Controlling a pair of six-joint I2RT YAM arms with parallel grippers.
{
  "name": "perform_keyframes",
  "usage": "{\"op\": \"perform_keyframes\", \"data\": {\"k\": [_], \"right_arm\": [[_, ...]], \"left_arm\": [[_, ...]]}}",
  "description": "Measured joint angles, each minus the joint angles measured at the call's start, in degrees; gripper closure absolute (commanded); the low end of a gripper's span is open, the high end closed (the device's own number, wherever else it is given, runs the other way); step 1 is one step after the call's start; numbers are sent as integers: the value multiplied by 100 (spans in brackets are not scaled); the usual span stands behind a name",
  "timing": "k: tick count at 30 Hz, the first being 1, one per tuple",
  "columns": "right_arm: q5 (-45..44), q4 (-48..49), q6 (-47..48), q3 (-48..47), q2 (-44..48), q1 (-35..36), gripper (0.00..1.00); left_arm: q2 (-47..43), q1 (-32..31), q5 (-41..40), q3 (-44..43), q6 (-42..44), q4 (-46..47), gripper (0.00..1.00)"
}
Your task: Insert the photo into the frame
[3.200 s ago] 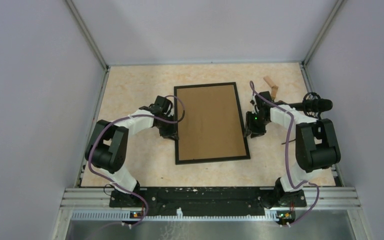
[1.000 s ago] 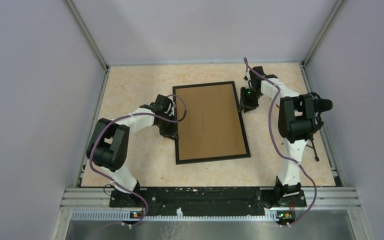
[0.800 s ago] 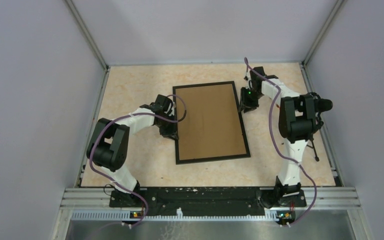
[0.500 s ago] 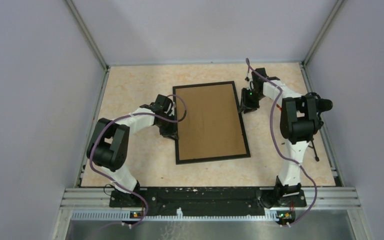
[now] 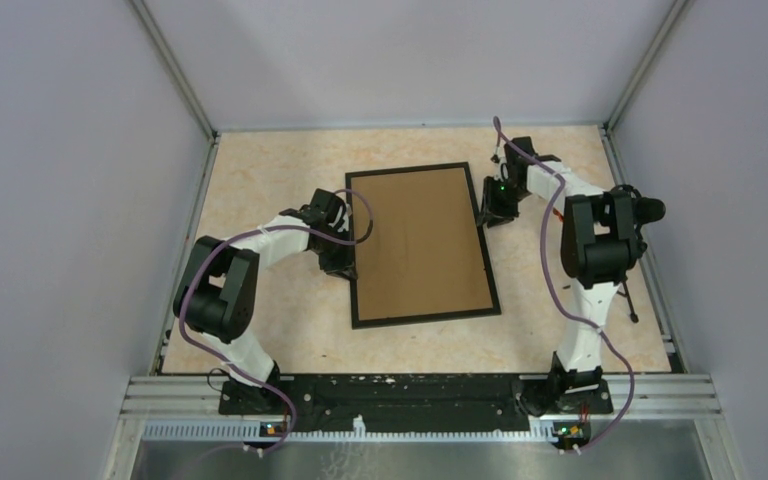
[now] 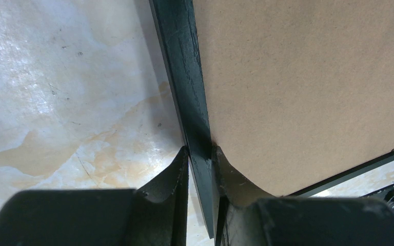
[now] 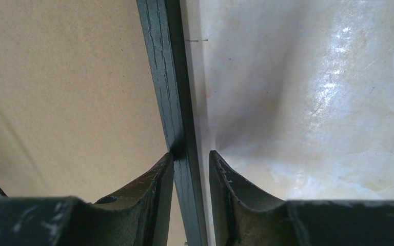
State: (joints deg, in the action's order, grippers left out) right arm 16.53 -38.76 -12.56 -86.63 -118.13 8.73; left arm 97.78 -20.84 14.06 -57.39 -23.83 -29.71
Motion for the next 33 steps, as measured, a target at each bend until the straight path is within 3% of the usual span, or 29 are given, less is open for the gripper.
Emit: {"op": "perform_keyframes", "data": {"k": [9,12,14,16,20,26,30,33], "right_arm": [[-817,-348,-402,-337,-192,365,63],[-1462,-662,-522,-603,-297,601,56],[-1915,-957,-535,-879,-437,772,43],[-2284,-1252,-466,-1150,-546,920,38],[-1705,-1045,-378,-1252,-616,1060,30],[-984,-1027,-260,-1552,-647,575,45],[-603,-903,-170,-2323,-883,44,59],[-409,-892,-92,-3077,-1342,-223,61]], "left_arm": [[26,0,2,-33,24,-35,100],[26,0,2,-33,28,-35,100],[26,0,4,-33,35,-35,100],[26,0,4,-33,42,-35,100],[26,0,4,-33,48,-35,100],[26,0,7,-33,63,-35,100],[26,0,4,-33,72,-35,100],[26,0,4,-33,85,-35,100]]}}
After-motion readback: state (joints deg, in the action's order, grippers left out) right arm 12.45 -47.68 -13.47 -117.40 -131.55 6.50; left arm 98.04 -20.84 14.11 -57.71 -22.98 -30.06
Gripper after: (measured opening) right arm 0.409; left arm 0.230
